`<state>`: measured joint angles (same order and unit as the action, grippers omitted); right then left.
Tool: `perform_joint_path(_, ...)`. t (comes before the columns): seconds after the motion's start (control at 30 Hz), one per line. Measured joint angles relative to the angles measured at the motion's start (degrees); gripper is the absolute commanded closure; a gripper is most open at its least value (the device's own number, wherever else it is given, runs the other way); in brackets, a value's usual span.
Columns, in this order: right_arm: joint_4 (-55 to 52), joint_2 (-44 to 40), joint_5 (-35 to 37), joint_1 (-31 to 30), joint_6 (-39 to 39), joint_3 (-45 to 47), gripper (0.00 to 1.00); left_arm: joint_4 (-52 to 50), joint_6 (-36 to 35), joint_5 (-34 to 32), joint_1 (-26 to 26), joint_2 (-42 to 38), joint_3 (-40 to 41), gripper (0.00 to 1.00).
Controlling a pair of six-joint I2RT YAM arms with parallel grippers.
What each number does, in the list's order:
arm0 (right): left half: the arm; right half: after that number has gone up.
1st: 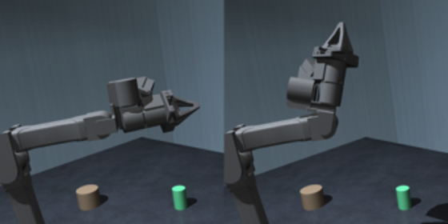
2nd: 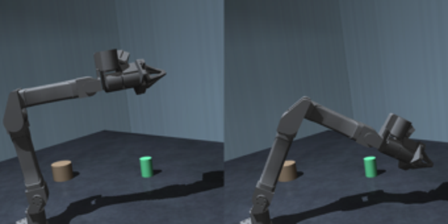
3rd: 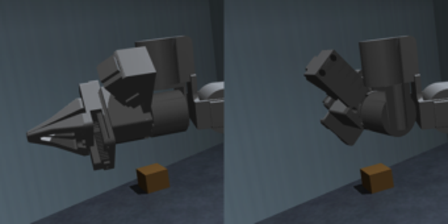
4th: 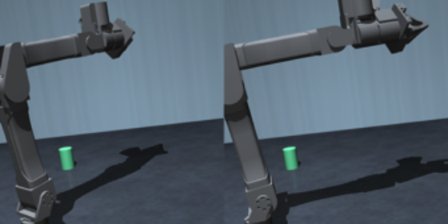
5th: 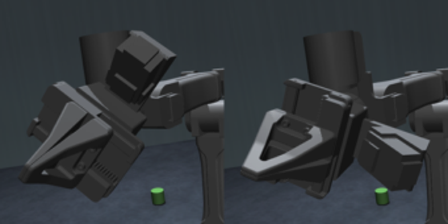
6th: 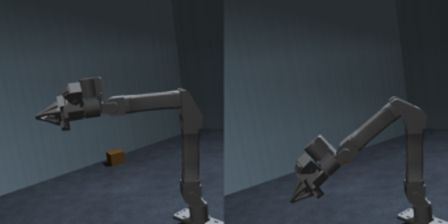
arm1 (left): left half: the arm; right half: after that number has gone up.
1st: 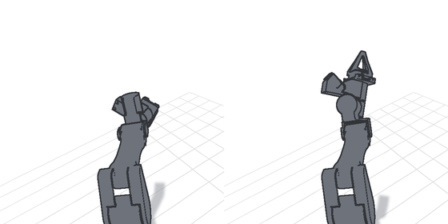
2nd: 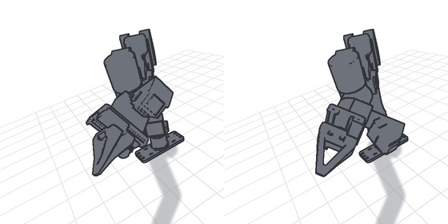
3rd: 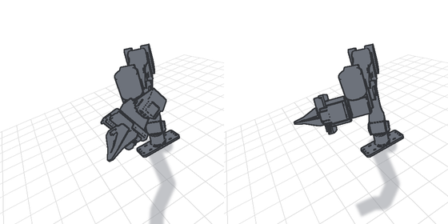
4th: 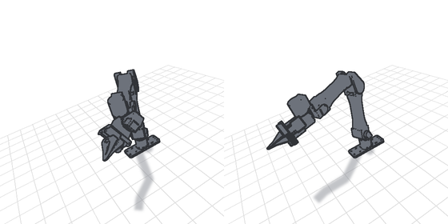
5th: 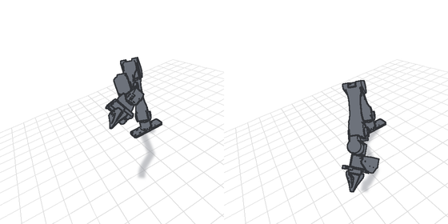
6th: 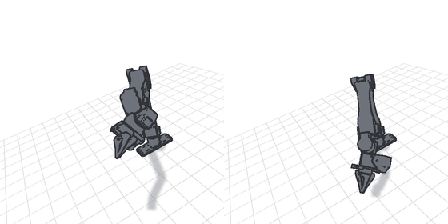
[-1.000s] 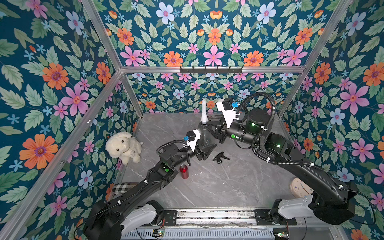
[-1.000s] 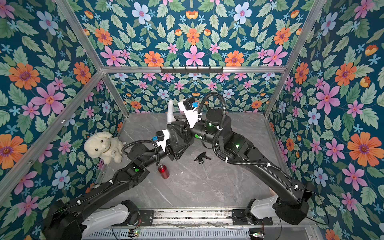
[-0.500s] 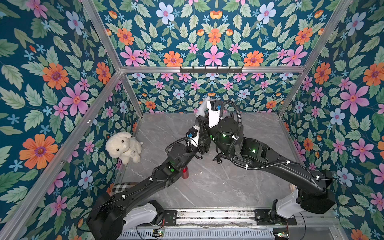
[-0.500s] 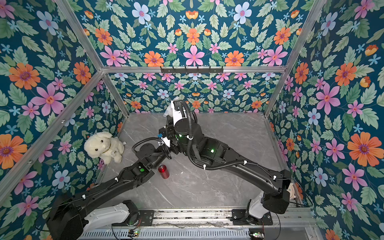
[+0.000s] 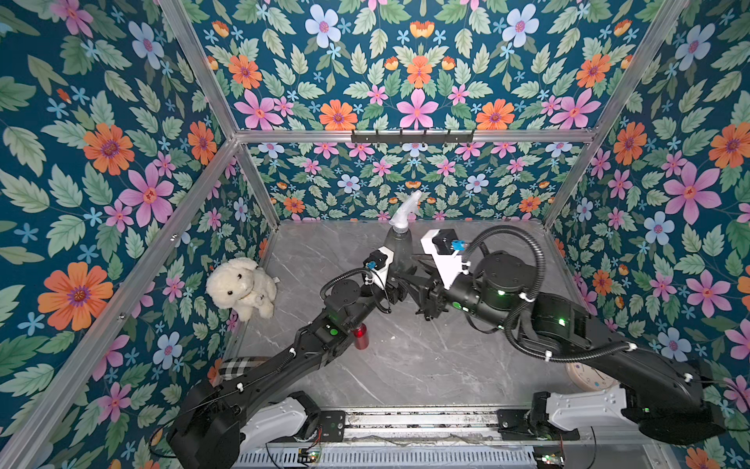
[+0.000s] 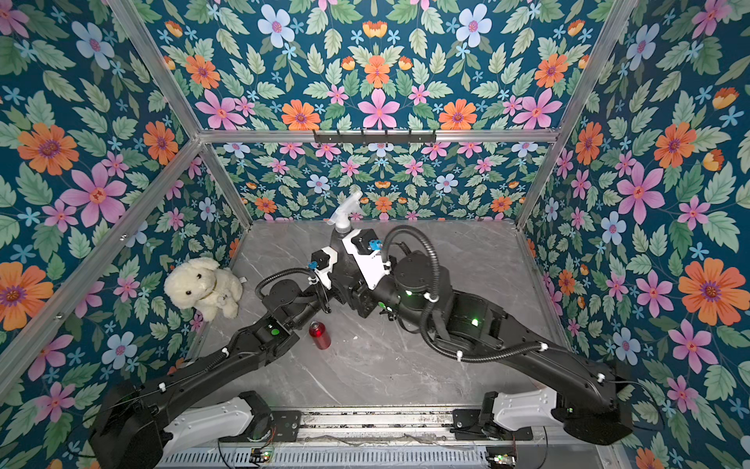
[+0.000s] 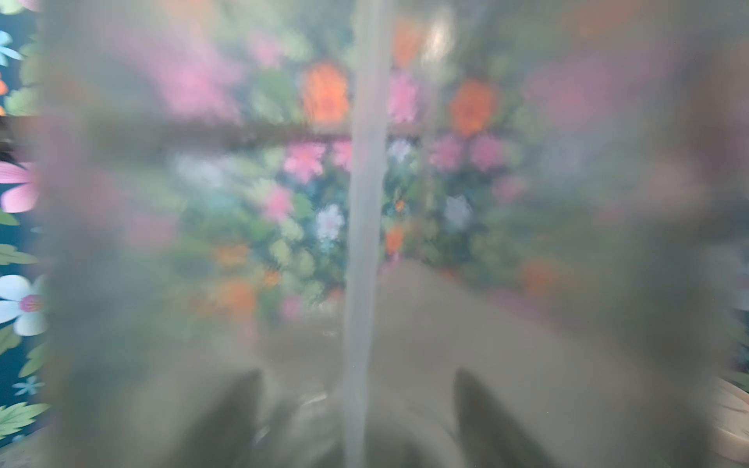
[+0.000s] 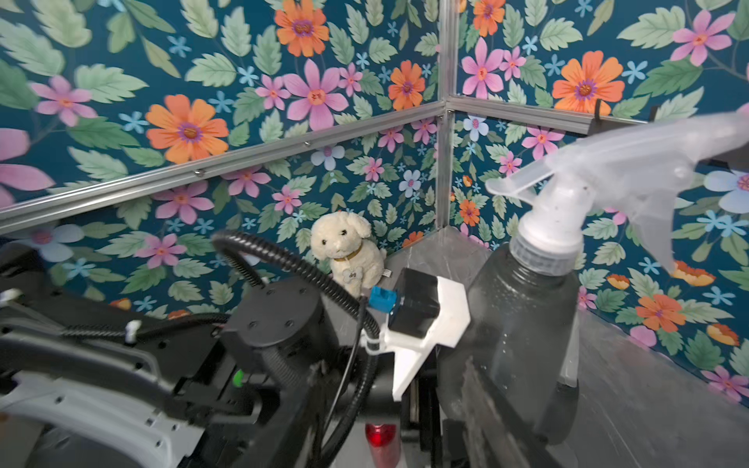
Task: Attach spray nozzles to spray bottles
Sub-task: Screw the spray nozzle on the spray bottle.
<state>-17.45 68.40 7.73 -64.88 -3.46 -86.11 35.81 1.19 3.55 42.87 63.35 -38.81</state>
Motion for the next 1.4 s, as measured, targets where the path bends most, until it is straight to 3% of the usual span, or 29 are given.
perform_joint_path(0.2,-1.55,-5.49,-7.58,15.76,-2.12,3.23,0.52,1.18,1.11,7.52,-1.57,-1.99,1.79,1.0)
perform_joint_path(0.33,-1.66,-4.22,-15.02,27.21,-4.39,2.51,0.53,1.92,2.8,14.91,-3.04,-2.75,2.51,1.0)
perform_joint_path(0.4,-1.73,-2.19,-18.27,30.16,-5.27,1.22,0.53,1.95,3.37,18.64,-3.52,-2.86,2.6,1.0)
perform_joint_path(0.6,-2.6,6.14,-27.58,32.11,-4.79,-7.54,0.55,1.38,4.48,28.11,-3.52,-2.64,1.84,1.0)
perform_joint_path(0.73,-4.44,9.29,-32.61,31.85,-3.87,-11.19,0.55,0.52,4.48,28.59,-3.56,-2.34,1.46,1.0)
perform_joint_path(0.97,-5.46,6.25,-37.11,25.46,-1.18,-8.68,0.54,0.61,4.0,28.65,-4.0,-1.75,1.05,1.0)
perform_joint_path(1.4,-6.51,9.11,-44.76,26.14,1.09,-10.27,0.51,1.44,4.92,35.15,-4.37,-1.05,0.85,1.0)
